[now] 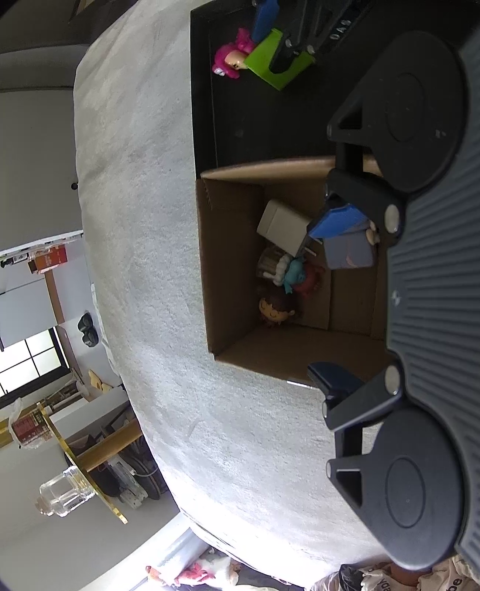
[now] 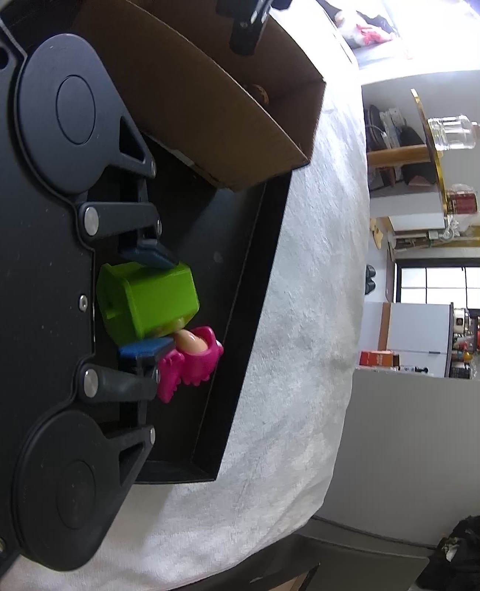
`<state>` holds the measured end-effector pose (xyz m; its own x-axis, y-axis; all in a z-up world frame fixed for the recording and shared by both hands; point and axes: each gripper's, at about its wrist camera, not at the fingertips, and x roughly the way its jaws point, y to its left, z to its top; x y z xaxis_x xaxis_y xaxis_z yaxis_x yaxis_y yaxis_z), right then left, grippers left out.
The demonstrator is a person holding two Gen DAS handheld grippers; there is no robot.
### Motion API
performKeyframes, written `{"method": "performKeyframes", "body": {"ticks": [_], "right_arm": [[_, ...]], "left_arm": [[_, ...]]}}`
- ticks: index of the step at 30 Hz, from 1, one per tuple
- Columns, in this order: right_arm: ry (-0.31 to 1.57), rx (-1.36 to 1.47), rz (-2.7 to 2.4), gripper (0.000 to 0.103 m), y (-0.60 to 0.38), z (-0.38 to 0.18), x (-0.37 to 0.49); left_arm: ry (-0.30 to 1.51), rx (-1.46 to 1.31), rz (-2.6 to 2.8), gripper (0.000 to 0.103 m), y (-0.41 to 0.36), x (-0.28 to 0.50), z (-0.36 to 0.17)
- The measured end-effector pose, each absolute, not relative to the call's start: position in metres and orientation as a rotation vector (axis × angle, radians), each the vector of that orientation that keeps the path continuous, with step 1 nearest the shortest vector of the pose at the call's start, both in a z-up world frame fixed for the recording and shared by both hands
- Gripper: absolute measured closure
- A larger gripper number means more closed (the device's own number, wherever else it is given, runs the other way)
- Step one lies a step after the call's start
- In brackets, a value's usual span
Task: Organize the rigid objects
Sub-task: 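Close the right gripper on the green cup-shaped block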
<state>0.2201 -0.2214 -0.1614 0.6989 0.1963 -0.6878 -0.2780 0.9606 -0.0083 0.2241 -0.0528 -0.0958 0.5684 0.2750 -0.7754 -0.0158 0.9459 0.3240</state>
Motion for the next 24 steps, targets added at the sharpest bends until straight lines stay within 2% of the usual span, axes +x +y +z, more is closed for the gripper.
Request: {"method": "performKeyframes", "body": {"ticks": [16,20,24], "right_arm": [[0.791,-0.181,0.264,0.063,-0.212,-0.158,0.193],[0.762,-0.294,0.261,0.054,-0.197,-0.160,0.184],[0.763,-0.329,0.263,0.052,-0.192,-0.163,0.184]], "left_arm": [[0.932,0.298,0.160,0.030,-0.055,0.203,-0.083],[0.926,0.297,0.162,0.030,-0.051,0.200,-0.082],[0.934,0.291,0.165,0.030,-0.048,0.201,-0.084]]}}
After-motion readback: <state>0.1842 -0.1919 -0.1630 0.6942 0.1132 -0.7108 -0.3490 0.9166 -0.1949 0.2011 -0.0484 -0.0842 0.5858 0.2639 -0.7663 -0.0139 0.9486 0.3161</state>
